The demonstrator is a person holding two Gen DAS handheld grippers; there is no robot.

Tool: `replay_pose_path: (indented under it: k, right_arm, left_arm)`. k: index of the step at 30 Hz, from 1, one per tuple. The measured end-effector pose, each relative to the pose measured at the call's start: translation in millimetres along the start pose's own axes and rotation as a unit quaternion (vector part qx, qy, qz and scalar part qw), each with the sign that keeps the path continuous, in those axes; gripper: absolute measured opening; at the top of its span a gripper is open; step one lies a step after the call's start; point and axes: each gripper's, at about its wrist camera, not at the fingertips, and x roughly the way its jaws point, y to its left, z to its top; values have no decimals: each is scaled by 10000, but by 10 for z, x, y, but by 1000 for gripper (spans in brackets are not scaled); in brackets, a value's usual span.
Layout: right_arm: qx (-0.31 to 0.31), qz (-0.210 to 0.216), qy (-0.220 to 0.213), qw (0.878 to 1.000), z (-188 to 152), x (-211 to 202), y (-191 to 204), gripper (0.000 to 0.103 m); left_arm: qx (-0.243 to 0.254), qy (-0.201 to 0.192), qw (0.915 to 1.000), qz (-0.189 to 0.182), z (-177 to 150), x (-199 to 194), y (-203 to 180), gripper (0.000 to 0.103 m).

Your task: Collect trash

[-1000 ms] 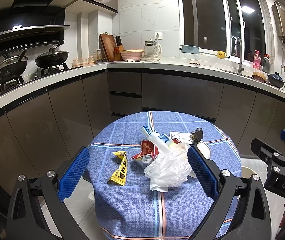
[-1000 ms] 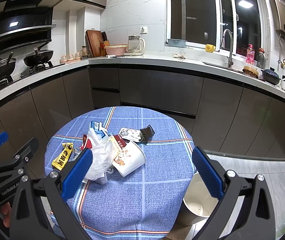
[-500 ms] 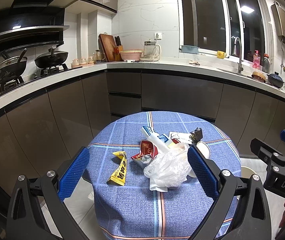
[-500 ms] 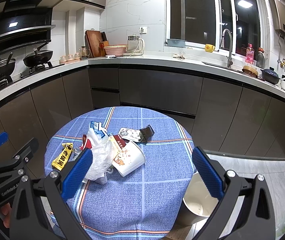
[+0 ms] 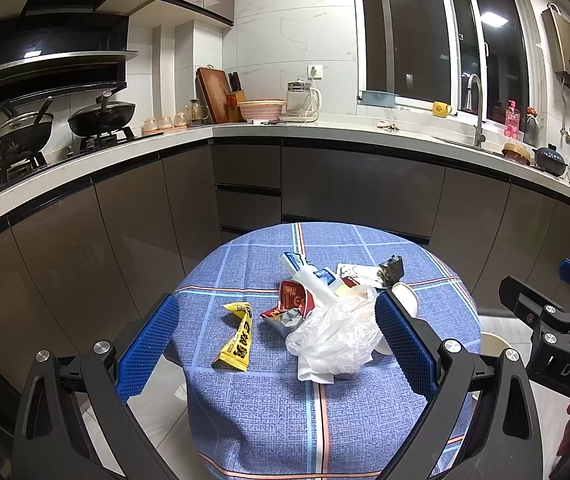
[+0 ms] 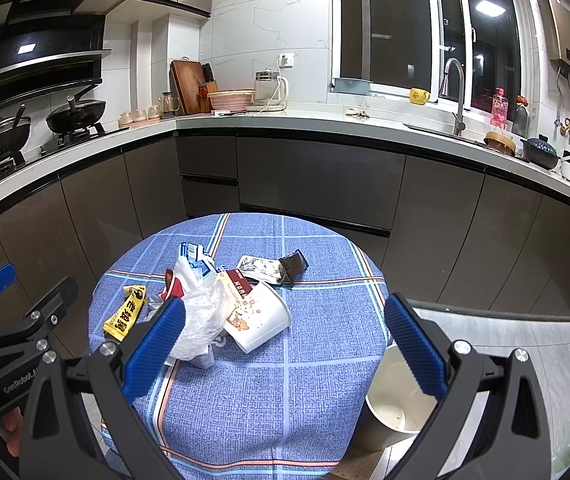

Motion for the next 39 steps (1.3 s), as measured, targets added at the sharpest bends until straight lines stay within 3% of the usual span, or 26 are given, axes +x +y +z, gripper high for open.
replay_pose_path:
  k: [39]
  right_arm:
    - [109,-63,125,9998,-11,105,-58,100]
  left_arm:
    - [5,212,9998,-65,-31,182,13,95]
